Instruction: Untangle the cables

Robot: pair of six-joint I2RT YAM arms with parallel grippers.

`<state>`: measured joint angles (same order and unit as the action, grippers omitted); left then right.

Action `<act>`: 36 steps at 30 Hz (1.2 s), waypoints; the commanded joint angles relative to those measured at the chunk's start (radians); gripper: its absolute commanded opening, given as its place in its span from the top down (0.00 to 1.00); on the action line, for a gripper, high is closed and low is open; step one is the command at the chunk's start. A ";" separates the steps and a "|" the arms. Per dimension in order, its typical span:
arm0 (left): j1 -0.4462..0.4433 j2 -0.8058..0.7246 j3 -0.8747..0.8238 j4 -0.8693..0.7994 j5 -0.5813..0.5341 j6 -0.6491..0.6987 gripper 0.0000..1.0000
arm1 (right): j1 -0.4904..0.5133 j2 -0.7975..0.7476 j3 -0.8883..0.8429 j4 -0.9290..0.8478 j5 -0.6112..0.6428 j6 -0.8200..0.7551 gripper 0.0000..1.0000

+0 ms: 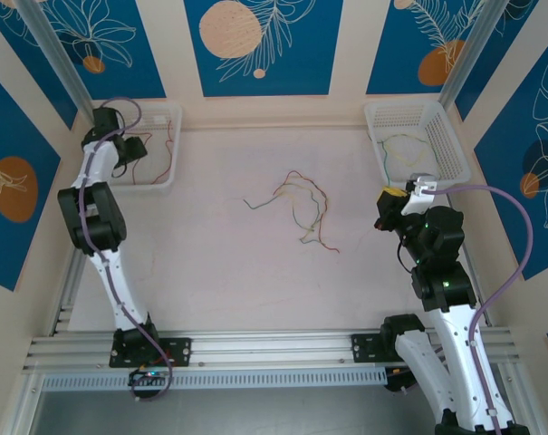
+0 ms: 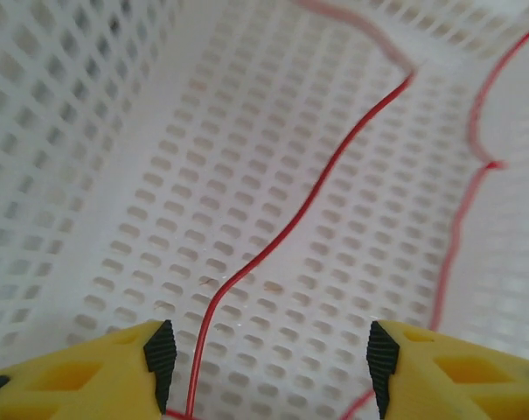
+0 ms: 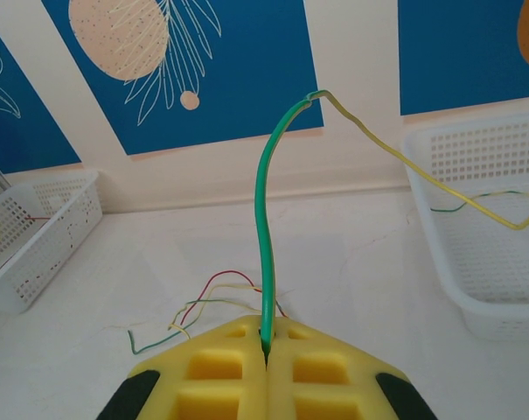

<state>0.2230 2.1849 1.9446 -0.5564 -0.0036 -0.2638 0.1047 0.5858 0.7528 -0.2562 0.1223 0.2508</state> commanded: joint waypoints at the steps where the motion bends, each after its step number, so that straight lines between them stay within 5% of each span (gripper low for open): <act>1: -0.004 -0.175 -0.019 0.035 0.042 -0.022 0.35 | 0.006 0.017 0.053 -0.002 -0.016 0.006 1.00; 8: -0.101 -0.520 -0.272 0.106 0.126 -0.084 0.33 | -0.021 0.189 0.153 -0.069 -0.066 0.018 1.00; 12: -0.319 -0.794 -0.558 0.261 0.059 -0.043 0.26 | -0.121 0.369 0.301 -0.180 -0.180 0.028 1.00; 17: -0.584 -1.095 -0.961 0.590 0.104 -0.033 0.19 | -0.267 0.597 0.496 -0.277 -0.358 0.052 1.00; 20: -0.701 -1.208 -1.086 0.633 0.103 -0.019 0.19 | -0.289 0.695 0.587 -0.300 -0.322 0.035 1.00; 27: -0.884 -1.304 -1.232 0.682 0.102 0.024 0.17 | -0.319 0.894 0.702 -0.213 -0.203 -0.080 1.00; 36: -0.922 -1.235 -1.286 0.758 0.063 0.001 0.15 | -0.417 1.177 0.882 -0.147 -0.278 -0.132 0.96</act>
<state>-0.6849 0.9432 0.6716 0.1280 0.0834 -0.2604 -0.2935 1.7191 1.5593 -0.4168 -0.1093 0.1558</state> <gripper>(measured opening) 0.844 0.045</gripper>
